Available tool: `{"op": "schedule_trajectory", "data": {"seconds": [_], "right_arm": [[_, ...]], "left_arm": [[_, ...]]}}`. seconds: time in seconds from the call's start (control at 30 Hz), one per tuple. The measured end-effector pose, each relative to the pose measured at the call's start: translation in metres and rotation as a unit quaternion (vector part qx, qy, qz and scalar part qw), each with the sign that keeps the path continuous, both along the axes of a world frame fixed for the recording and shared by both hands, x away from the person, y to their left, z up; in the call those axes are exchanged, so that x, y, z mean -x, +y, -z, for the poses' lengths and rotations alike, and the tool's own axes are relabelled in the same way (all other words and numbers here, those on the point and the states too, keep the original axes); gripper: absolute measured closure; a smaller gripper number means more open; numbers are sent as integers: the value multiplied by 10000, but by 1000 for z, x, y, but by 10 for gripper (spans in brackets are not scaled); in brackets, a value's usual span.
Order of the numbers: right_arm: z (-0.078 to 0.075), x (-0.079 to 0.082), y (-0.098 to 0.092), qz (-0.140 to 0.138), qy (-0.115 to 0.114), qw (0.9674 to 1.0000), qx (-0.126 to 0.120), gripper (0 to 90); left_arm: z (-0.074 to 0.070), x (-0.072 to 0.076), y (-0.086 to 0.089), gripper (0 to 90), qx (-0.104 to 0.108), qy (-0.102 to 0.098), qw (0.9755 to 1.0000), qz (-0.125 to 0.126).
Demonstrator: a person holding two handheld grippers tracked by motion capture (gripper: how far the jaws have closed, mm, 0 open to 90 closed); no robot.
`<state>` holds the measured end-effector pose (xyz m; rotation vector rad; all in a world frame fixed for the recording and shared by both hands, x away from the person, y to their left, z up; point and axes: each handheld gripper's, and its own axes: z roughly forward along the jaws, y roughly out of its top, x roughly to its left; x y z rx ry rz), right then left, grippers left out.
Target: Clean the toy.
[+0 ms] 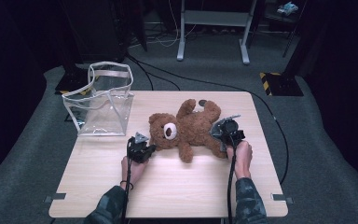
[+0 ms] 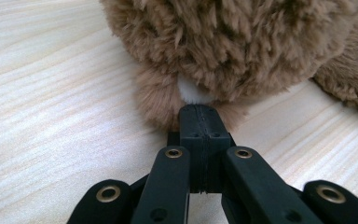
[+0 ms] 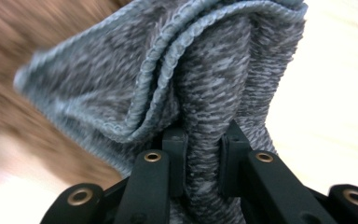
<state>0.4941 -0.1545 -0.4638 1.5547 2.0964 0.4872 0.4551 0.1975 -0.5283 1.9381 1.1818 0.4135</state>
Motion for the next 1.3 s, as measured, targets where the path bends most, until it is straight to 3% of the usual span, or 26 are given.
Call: {"op": "schedule_trajectory", "data": {"seconds": [0.03, 0.13, 0.3, 0.37, 0.4, 0.43, 0.47, 0.5, 0.53, 0.6, 0.63, 0.77, 0.87, 0.93, 1.0, 1.2, 1.3], "right_arm": [[3, 1, -3, 6, 138, 9999, 56, 771], [14, 7, -10, 25, 197, 9998, -11, 770], [12, 24, -11, -93, 56, 9999, -75, 767], [8, 30, -15, -71, -169, 9997, -132, 763], [8, 30, -15, -71, -169, 9997, -132, 763], [6, 32, -18, -3, -265, 9994, -201, 763], [2, 37, -25, 64, -430, 9982, -404, 763], [2, 37, -25, 64, -430, 9982, -404, 763], [-2, 41, -32, 116, -539, 9969, -556, 763], [-3, 43, -35, 126, -558, 9965, -613, 762], [-6, 48, -42, 193, -622, 9955, -684, 762], [-10, 54, -49, 224, -700, 9946, -737, 761], [-12, 60, -54, 267, -736, 9942, -743, 761], [-12, 61, -55, 233, -761, 9941, -742, 761], [-12, 64, -55, 231, -794, 9938, -743, 761], [-10, 68, -55, 223, -801, 9937, -751, 761], [-10, 69, -55, 254, -813, 9934, -772, 761]], "left_arm": [[0, 0, 0, 898, -4, -1, 10000, 4], [0, 0, 0, 898, 27, 22, 10000, -12], [0, 0, 0, 894, 21, 23, 10000, -39], [0, 0, 1, 814, 7, -3, 10000, -4], [0, 0, 1, 747, 7, -3, 10000, -4], [0, 0, 1, 747, 8, -31, 10000, -6], [-1, 1, 0, 619, -35, -53, 10000, -2], [-1, 1, -1, 619, -60, -72, 9999, 56], [-1, 2, -3, 484, -165, -74, 9998, -8], [-2, 2, -2, 431, -179, -41, 9998, -13], [-3, 4, -3, 326, -136, 17, 9999, -56], [-16, 15, -7, 308, -130, -126, 9998, -80], [-28, 26, -22, 259, -92, -265, 9996, 43], [-30, 28, -28, 248, -97, -284, 9995, 85], [-31, 33, -45, 215, -35, -241, 9994, 227], [-29, 38, -74, 196, -20, -222, 9990, 394], [-27, 39, -89, 193, -137, -181, 9984, 511]]}}
